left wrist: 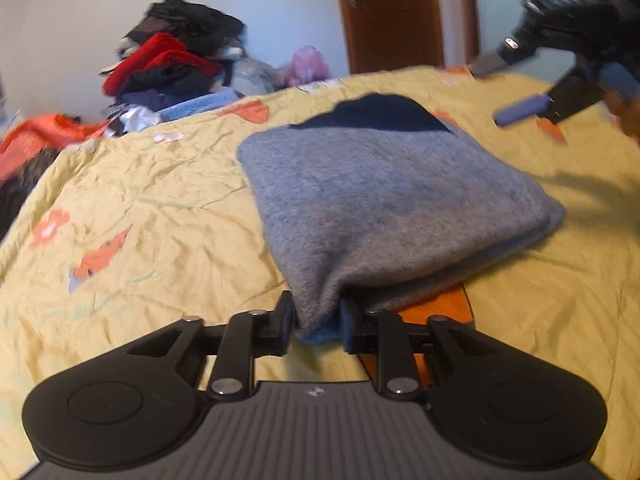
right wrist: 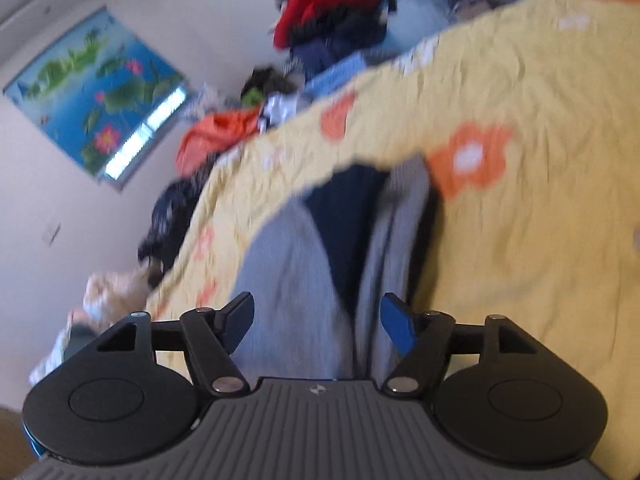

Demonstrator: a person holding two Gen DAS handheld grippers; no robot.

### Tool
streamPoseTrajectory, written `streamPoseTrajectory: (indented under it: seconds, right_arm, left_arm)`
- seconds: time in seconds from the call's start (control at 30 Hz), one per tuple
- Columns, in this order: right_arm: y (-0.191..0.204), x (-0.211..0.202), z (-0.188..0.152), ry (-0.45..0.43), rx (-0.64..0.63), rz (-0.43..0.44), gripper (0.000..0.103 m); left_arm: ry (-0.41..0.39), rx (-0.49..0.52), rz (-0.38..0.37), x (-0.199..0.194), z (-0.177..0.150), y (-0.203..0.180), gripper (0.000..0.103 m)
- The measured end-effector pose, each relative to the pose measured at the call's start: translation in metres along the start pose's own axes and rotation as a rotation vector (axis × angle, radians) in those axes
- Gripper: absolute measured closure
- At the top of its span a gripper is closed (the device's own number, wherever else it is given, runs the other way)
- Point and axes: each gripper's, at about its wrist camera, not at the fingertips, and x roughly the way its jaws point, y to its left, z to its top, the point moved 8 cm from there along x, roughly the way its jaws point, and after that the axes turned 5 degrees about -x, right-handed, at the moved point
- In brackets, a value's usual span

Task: Fold small clothes

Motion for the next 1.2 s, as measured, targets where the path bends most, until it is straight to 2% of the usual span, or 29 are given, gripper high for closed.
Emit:
streamPoseTrajectory:
  seconds: [0.07, 0.13, 0.2, 0.27, 0.3, 0.33, 0.37, 0.43, 0.47, 0.57, 0.6, 0.67, 0.7, 0.73, 0.77, 0.8, 0.83, 0.93, 1.0, 1.1, 1.2]
  right_arm:
    - [-0.005, 0.013, 0.026, -0.050, 0.000, -0.027, 0.033]
    - [-0.012, 0.037, 0.045, -0.041, 0.001, -0.064, 0.034]
    - [-0.019, 0.064, 0.056, -0.012, -0.030, -0.131, 0.034]
    - [-0.025, 0.091, 0.058, 0.035, -0.041, -0.191, 0.036]
    - [-0.026, 0.102, 0.056, 0.056, -0.051, -0.192, 0.058]
    - [-0.024, 0.111, 0.054, 0.080, -0.064, -0.180, 0.088]
    - [-0.022, 0.115, 0.053, 0.091, -0.081, -0.183, 0.089]
    - [-0.011, 0.108, 0.059, 0.048, -0.144, -0.164, 0.090]
    - [-0.015, 0.103, 0.064, 0.027, -0.131, -0.163, 0.091]
    - [-0.054, 0.108, 0.063, 0.060, -0.058, -0.220, 0.093]
    - [-0.061, 0.112, 0.055, 0.081, -0.051, -0.210, 0.091]
    - [-0.063, 0.108, 0.045, 0.075, -0.018, -0.189, 0.075]
    - [-0.060, 0.101, 0.045, 0.067, 0.008, -0.168, 0.061]
    - [-0.058, 0.091, 0.046, 0.052, 0.035, -0.138, 0.043]
    - [-0.058, 0.081, 0.048, 0.022, 0.058, -0.121, 0.037]
    - [-0.059, 0.068, 0.051, -0.010, 0.078, -0.120, 0.019]
    - [-0.062, 0.060, 0.050, -0.024, 0.088, -0.120, 0.013]
    - [-0.073, 0.053, 0.036, 0.025, 0.104, -0.113, 0.014]
    - [-0.081, 0.058, 0.027, 0.037, 0.122, -0.120, 0.015]
    - [-0.081, 0.069, 0.026, 0.014, 0.170, -0.074, 0.015]
    - [-0.072, 0.084, 0.030, 0.023, 0.202, -0.040, 0.017]
  left_arm:
    - [-0.013, -0.080, 0.008, 0.001, -0.001, 0.010, 0.056]
    - [0.013, -0.168, 0.025, 0.005, -0.001, 0.023, 0.028]
    - [0.024, -0.243, -0.009, 0.008, -0.001, 0.032, 0.025]
    - [0.020, -0.255, -0.022, 0.007, -0.002, 0.034, 0.025]
    - [0.021, -0.246, -0.017, 0.007, -0.003, 0.033, 0.025]
    - [0.023, -0.235, -0.011, 0.008, -0.003, 0.031, 0.024]
    - [0.024, -0.227, -0.007, 0.008, -0.003, 0.030, 0.024]
    - [0.026, -0.225, -0.007, 0.008, -0.003, 0.029, 0.023]
    - [0.025, -0.229, -0.010, 0.009, -0.003, 0.030, 0.023]
    - [0.026, -0.232, -0.021, 0.010, -0.003, 0.030, 0.020]
    - [0.027, -0.230, -0.022, 0.011, -0.003, 0.030, 0.019]
    - [0.027, -0.229, -0.028, 0.010, -0.003, 0.030, 0.019]
    - [0.024, -0.231, -0.041, 0.008, -0.002, 0.031, 0.019]
    - [0.020, -0.237, -0.060, 0.005, -0.001, 0.034, 0.019]
    - [0.022, -0.264, -0.089, 0.000, 0.000, 0.038, 0.019]
    - [0.021, -0.318, -0.132, -0.006, 0.003, 0.045, 0.019]
    - [0.007, -0.395, -0.189, -0.014, 0.008, 0.052, 0.019]
    - [-0.069, -0.657, -0.322, -0.021, 0.032, 0.083, 0.018]
    - [-0.068, -0.774, -0.357, -0.001, 0.049, 0.097, 0.018]
    - [-0.002, -0.814, -0.376, 0.047, 0.072, 0.098, 0.019]
    - [0.134, -0.828, -0.426, 0.098, 0.086, 0.081, 0.019]
